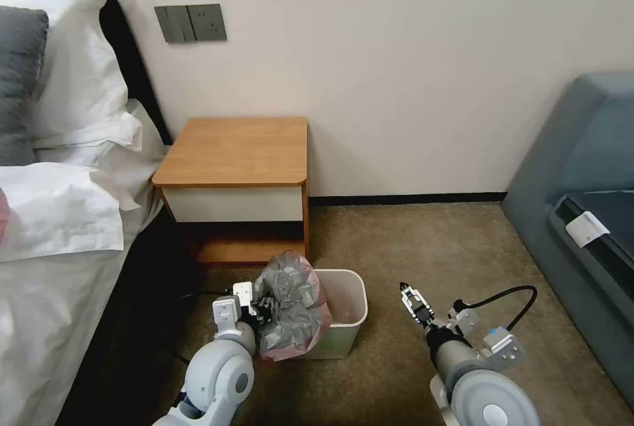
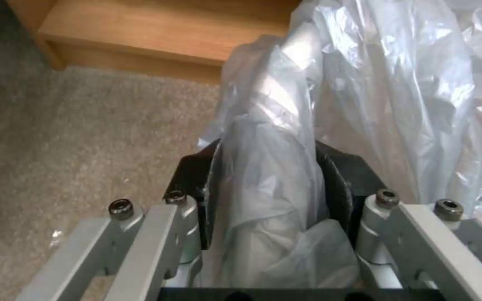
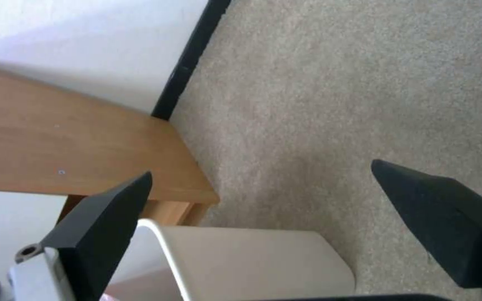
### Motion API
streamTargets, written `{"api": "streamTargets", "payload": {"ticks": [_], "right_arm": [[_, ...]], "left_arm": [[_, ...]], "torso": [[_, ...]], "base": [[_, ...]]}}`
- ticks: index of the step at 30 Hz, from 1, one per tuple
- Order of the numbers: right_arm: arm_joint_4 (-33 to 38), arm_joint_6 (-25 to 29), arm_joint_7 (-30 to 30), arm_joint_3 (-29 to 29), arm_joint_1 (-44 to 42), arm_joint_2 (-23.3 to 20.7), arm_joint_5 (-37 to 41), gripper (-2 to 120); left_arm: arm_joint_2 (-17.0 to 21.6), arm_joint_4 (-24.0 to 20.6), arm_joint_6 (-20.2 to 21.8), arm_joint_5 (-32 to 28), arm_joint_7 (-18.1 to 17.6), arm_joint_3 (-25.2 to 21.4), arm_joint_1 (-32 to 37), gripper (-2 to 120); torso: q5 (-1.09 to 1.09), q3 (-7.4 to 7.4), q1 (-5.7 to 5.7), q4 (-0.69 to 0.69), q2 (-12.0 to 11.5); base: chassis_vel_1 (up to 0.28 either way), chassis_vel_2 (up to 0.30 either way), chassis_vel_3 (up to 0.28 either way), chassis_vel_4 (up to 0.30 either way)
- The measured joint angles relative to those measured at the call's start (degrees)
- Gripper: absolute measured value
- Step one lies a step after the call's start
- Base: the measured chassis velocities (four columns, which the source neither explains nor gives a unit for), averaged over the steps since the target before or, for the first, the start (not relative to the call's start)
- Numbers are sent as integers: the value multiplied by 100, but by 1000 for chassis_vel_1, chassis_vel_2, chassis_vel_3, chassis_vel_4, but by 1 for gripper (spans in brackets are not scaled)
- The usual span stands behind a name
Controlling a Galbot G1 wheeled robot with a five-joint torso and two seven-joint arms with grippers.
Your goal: Pick up the garbage bag from the table and place it over the trash can.
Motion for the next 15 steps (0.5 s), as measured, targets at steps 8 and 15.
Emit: {"api": "streamTargets", "payload": {"ticks": [8,15], "right_arm": [[71,15,-63,33,-94,17,-73,100],[546,17,-312,90,-14,-170,-102,100]], "left_arm": [[-73,6,-84,39,-39,17,63,23],[-102,0,-972,238,296,12,346,7]], "torso": [[0,0,0,0,0],[-5,1,0,-1,0]], "base": [[0,0,0,0],[0,0,0,0]]}}
